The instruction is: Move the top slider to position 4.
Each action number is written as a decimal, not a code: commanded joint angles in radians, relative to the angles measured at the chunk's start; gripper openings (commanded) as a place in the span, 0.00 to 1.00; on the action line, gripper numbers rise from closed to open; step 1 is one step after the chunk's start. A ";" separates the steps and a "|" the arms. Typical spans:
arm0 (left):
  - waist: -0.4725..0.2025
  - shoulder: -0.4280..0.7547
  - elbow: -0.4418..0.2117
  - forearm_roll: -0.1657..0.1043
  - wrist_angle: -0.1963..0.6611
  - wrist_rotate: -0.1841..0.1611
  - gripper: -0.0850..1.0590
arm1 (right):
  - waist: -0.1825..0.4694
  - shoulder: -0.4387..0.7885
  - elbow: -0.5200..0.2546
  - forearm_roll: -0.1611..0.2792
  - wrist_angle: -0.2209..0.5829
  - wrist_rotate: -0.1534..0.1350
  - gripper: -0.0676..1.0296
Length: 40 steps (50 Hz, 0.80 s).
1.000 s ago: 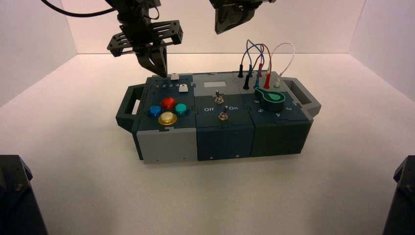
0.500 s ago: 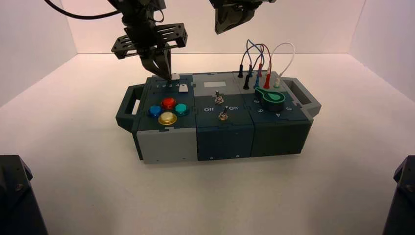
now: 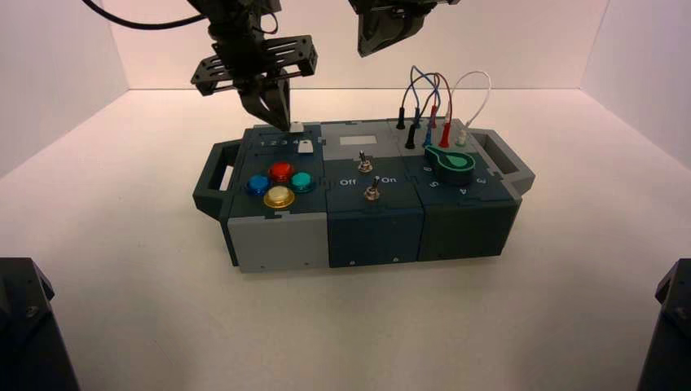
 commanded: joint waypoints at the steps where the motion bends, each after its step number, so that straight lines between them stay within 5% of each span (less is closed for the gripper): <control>1: -0.012 -0.011 -0.025 -0.003 -0.003 -0.005 0.05 | 0.006 -0.025 -0.021 0.002 -0.006 0.002 0.04; 24: 0.011 -0.064 0.000 0.006 0.000 -0.003 0.05 | 0.006 -0.034 -0.021 -0.002 -0.003 0.002 0.04; 40: 0.064 -0.233 0.041 0.025 0.043 0.006 0.05 | 0.000 -0.064 -0.025 -0.029 0.015 0.000 0.04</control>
